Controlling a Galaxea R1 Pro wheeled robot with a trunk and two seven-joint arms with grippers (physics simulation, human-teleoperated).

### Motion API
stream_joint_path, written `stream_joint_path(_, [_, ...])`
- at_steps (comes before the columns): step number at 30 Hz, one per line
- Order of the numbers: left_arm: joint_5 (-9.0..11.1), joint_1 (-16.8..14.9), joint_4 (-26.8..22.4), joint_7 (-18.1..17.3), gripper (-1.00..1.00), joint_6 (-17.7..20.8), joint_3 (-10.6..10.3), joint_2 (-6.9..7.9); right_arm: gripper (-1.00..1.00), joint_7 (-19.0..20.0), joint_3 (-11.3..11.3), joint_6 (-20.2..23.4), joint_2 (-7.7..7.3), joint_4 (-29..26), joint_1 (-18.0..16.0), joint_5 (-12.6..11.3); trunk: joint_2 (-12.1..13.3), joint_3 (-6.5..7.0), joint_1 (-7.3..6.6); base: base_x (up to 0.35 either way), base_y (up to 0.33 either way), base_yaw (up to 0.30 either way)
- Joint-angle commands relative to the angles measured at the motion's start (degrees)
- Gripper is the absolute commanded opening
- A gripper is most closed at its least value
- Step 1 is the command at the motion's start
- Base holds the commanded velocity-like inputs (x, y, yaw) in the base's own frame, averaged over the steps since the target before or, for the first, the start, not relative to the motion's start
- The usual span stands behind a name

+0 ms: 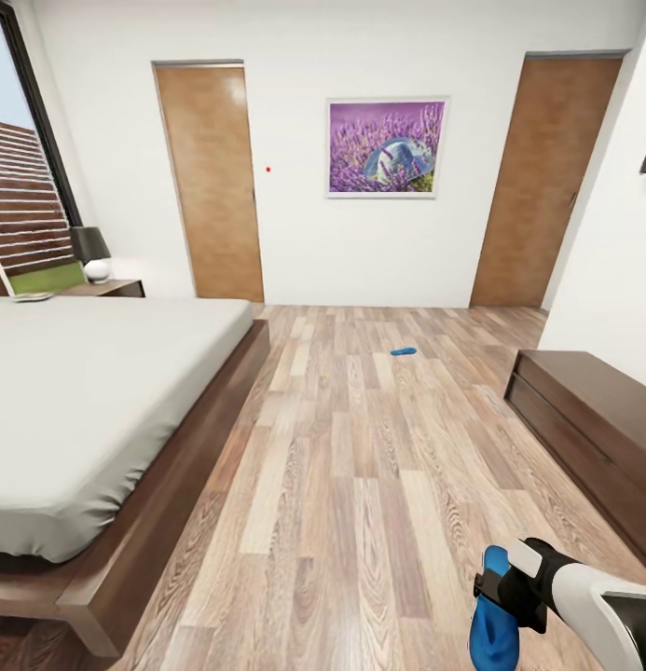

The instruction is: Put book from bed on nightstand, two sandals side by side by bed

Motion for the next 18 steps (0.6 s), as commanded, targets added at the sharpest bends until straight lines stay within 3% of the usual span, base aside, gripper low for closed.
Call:
stream_joint_path(1, [0.61, -0.03, 0.06, -0.38, 1.0, 0.0, -0.2, 0.02, -1.0, -0.36, -0.09, 0.01, 0.01, 0.06, -0.07, -0.41, -0.03, -0.06, -0.01, 0.0, 0.0, -0.219])
stream_joint_path(18, [0.62, -0.03, 0.06, -0.31, 1.0, 0.0, -0.2, 0.02, -1.0, -0.36, -0.08, 0.01, 0.01, 0.06, -0.07, -0.41, -0.03, -0.06, -0.01, 0.0, 0.0, -0.218])
